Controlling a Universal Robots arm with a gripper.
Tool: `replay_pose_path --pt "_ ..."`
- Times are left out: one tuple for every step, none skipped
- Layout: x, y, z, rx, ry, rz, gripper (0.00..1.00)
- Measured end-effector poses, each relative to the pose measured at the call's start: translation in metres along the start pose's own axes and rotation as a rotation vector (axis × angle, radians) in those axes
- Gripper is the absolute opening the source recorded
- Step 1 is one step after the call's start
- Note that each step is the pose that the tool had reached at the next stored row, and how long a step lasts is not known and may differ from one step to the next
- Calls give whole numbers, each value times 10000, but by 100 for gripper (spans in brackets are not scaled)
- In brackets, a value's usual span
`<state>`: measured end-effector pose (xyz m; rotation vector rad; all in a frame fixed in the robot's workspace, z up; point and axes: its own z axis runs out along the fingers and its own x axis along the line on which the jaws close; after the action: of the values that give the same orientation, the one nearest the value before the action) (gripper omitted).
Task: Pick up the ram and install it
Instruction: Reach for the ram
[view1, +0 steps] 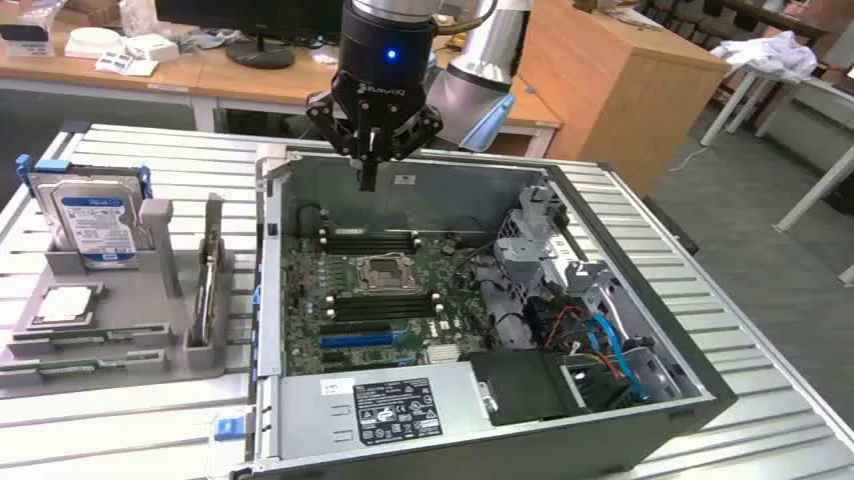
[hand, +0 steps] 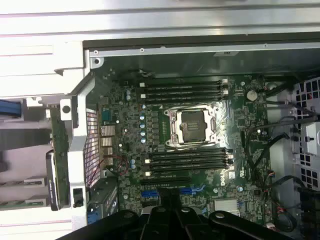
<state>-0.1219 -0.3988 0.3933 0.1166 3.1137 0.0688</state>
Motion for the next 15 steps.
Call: replay_pose_path --pt "0 0 0 0 0 -1 11" --pt "0 0 0 0 0 0 11" --pt "0 0 0 0 0 -1 11" --pt "0 0 0 0 0 0 11" --pt "0 0 0 0 0 -1 11" --pt "0 0 0 0 0 -1 11" --pt "0 0 0 -1 0 -1 11" --pt "0 0 0 0 0 0 11" --pt "0 0 0 0 0 -1 11" --pt "0 0 0 0 0 -1 11" --pt "1 0 0 -1 0 0 11" --pt "5 0 1 -2 -2 1 11" --pt "10 -1 1 -2 -2 0 11" --pt "20 -2 1 -1 -1 -1 11" --pt "34 -3 0 1 0 -1 11"
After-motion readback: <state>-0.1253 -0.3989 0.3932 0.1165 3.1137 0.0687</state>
